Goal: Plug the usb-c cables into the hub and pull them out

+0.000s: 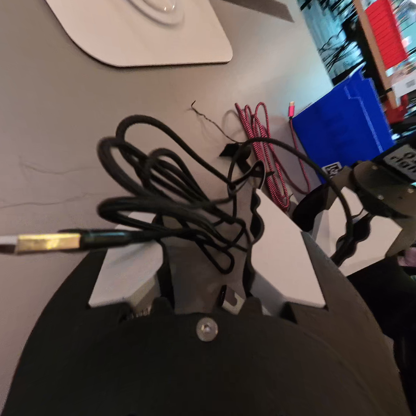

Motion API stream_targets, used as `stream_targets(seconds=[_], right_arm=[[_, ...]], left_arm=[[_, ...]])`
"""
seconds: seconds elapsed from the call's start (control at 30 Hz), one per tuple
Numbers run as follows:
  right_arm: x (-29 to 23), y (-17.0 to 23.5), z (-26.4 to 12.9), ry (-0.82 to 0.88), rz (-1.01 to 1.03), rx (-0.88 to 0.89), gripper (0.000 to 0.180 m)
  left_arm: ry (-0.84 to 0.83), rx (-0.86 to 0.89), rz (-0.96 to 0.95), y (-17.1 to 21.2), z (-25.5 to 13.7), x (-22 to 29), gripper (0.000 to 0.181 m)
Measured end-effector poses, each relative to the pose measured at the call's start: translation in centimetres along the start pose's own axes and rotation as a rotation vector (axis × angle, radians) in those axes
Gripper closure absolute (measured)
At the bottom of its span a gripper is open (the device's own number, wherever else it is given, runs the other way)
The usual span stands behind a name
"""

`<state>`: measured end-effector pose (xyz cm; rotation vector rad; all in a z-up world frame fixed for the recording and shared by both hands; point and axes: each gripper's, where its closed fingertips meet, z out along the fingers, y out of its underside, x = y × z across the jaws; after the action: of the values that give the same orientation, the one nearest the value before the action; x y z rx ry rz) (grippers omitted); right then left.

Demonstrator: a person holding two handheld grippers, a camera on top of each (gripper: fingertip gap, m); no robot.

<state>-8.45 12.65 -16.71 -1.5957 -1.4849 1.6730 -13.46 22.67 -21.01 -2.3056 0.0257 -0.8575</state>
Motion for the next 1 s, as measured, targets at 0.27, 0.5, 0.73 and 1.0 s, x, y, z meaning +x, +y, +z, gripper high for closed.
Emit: stream_targets(seconds=[0.27, 0.5, 0.73, 1.0], right_arm=[[1.4, -1.6, -1.3, 0.062, 0.013, 0.111, 0.179], [3.4, -4.4, -4.5, 0.118, 0.1, 0.336, 0.179], [3.8, -5.6, -6.3, 0.093, 0.156, 0.458, 0.18], [3.4, -5.8, -6.2, 0.067, 0.163, 0.469, 0.178]], left_arm=[[-0.147, 0.066, 0.099, -1.7, -2.5, -0.9, 0.094], [0.219, 0.057, 0.487, -0.3, -3.4, 8.5, 0.145], [0.23, -0.052, 0.674, 2.8, -0.2, 11.0, 0.143], [0.262, 0.044, 0.675, 1.6, -0.7, 11.6, 0.175]])
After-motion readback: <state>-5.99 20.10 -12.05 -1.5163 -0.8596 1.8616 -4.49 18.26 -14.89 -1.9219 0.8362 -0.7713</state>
